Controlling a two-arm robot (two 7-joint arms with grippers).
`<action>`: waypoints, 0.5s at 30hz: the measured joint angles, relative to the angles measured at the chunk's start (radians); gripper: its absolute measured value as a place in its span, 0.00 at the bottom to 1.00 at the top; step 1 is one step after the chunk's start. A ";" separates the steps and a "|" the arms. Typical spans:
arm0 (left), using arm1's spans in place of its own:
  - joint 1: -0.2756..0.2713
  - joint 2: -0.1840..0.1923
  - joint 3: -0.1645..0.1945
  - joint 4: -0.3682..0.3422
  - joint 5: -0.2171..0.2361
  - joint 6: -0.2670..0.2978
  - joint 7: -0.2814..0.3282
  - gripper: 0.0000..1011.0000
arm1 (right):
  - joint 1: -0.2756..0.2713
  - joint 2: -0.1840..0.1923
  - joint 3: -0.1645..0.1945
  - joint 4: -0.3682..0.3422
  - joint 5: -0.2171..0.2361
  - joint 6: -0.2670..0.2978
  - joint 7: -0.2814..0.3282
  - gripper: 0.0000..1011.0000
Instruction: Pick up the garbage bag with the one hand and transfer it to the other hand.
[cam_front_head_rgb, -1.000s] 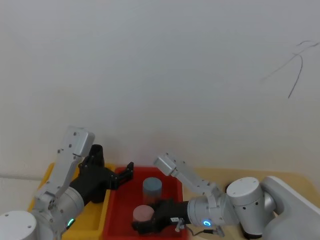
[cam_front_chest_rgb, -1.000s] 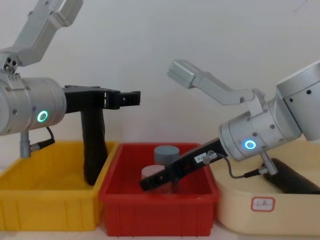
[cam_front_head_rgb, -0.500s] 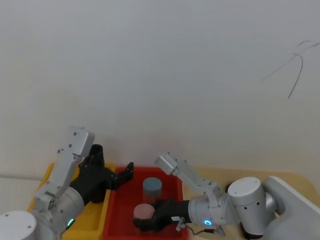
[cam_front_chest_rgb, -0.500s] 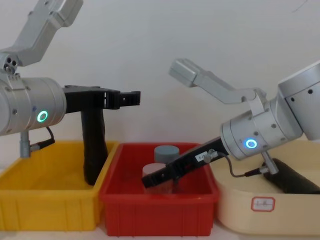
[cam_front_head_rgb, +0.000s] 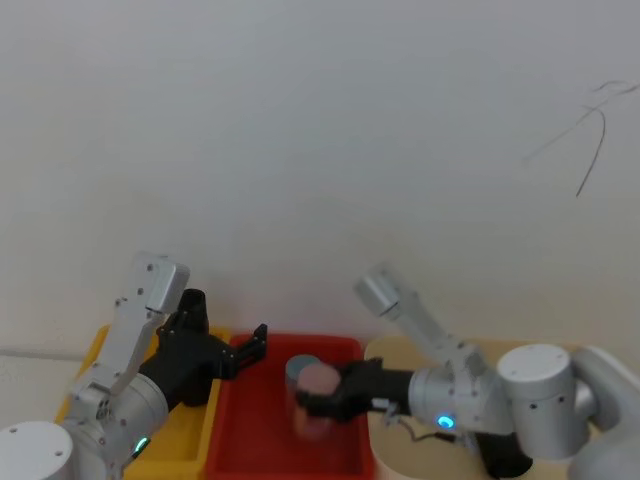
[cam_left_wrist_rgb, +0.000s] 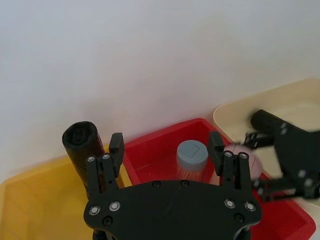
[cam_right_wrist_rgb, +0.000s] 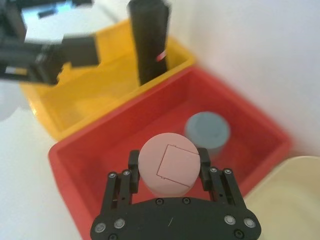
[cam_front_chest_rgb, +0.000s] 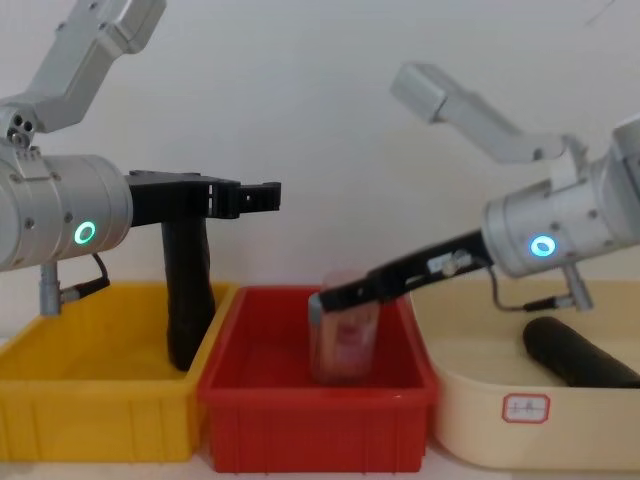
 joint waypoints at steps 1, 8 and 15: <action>0.000 0.000 0.000 0.000 0.000 0.000 0.000 0.99 | -0.006 0.010 0.014 -0.021 0.005 0.002 -0.012 0.66; 0.000 0.000 0.000 0.000 0.000 0.000 0.000 0.99 | -0.029 0.050 0.067 -0.110 0.025 0.007 -0.062 0.66; 0.000 0.000 0.000 0.000 0.000 0.000 0.000 0.99 | -0.055 0.092 0.126 -0.200 0.047 0.011 -0.114 0.66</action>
